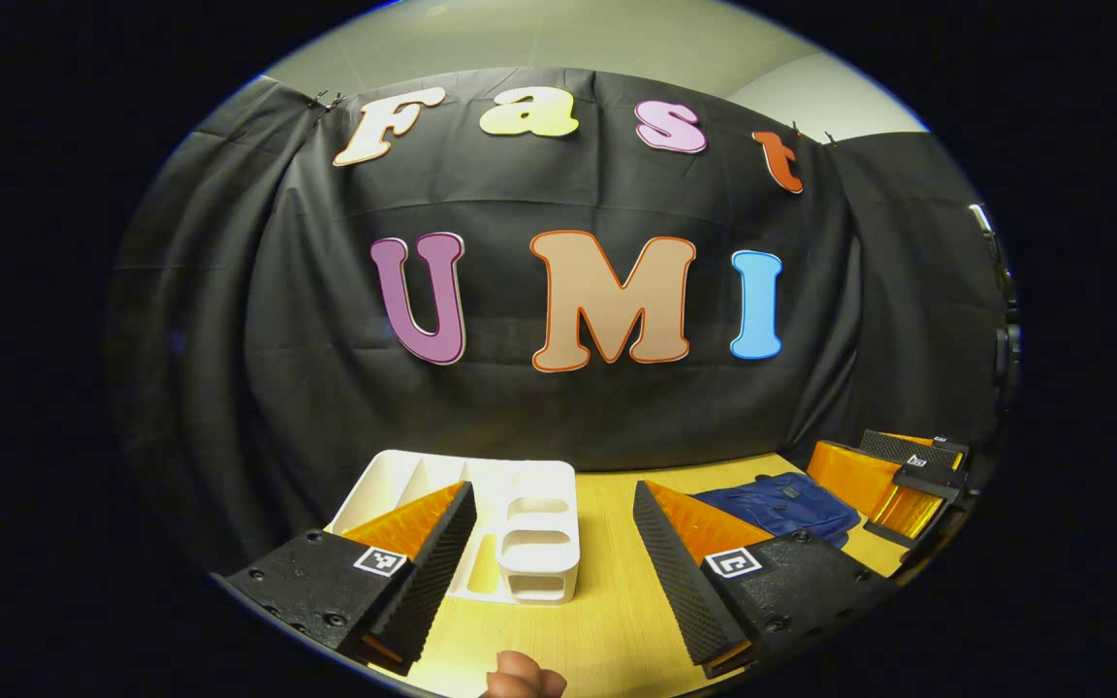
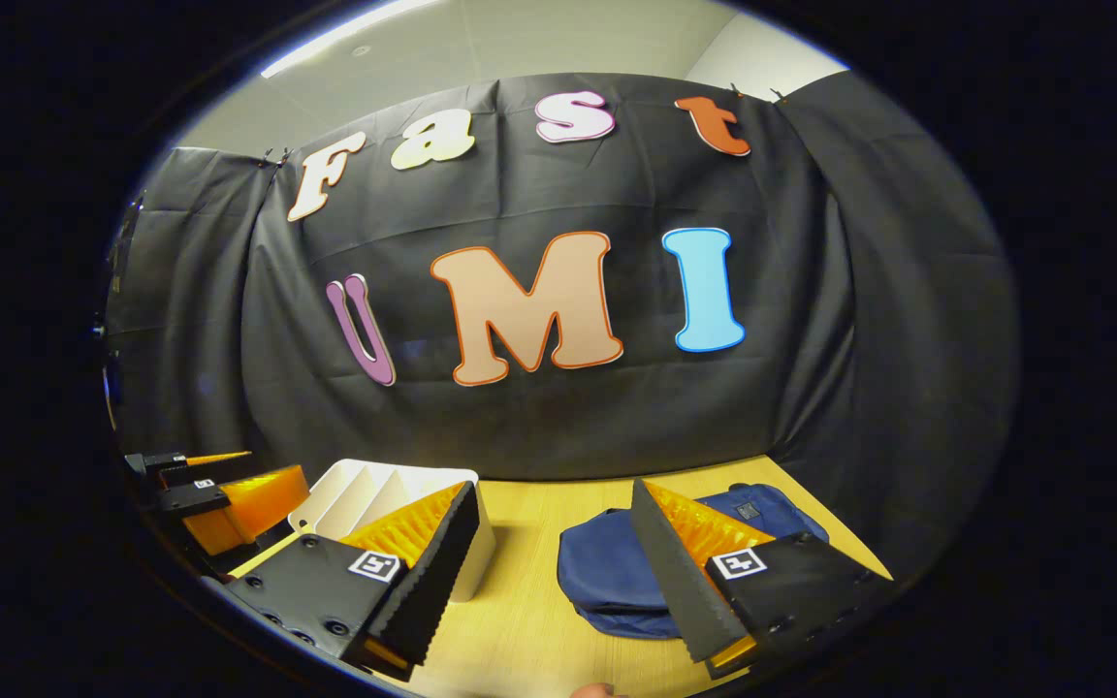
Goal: Open the schoolbag, grab two books from the bookshelf and put them into the schoolbag.
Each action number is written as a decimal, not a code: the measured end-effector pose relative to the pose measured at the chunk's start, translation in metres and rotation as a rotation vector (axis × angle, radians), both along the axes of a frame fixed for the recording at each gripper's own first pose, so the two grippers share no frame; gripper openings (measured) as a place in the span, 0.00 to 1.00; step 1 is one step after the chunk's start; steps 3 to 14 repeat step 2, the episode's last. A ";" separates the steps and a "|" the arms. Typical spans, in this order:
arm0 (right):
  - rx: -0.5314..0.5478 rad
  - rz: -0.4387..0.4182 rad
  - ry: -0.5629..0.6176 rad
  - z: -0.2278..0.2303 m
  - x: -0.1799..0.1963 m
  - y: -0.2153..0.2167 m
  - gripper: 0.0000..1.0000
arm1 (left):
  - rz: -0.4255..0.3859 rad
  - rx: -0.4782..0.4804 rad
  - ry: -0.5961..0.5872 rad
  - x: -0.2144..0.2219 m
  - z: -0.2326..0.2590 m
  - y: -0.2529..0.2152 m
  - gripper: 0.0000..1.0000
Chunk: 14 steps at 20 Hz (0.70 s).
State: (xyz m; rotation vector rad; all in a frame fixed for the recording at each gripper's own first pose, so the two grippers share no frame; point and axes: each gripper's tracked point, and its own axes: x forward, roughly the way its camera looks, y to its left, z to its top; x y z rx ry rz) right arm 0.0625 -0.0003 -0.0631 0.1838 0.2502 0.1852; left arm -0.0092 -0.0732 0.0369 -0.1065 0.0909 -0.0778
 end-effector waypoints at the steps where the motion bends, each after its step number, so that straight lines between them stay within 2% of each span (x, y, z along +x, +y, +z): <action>1: 0.009 -0.006 0.004 0.001 -0.001 -0.001 0.99 | -0.005 -0.002 -0.005 0.001 0.002 -0.001 0.96; 2: 0.019 -0.004 0.007 0.000 -0.002 -0.002 0.99 | -0.008 0.005 -0.007 0.001 0.004 -0.002 0.94; 14: 0.019 -0.004 0.007 0.000 -0.002 -0.002 0.99 | -0.008 0.005 -0.007 0.001 0.004 -0.002 0.94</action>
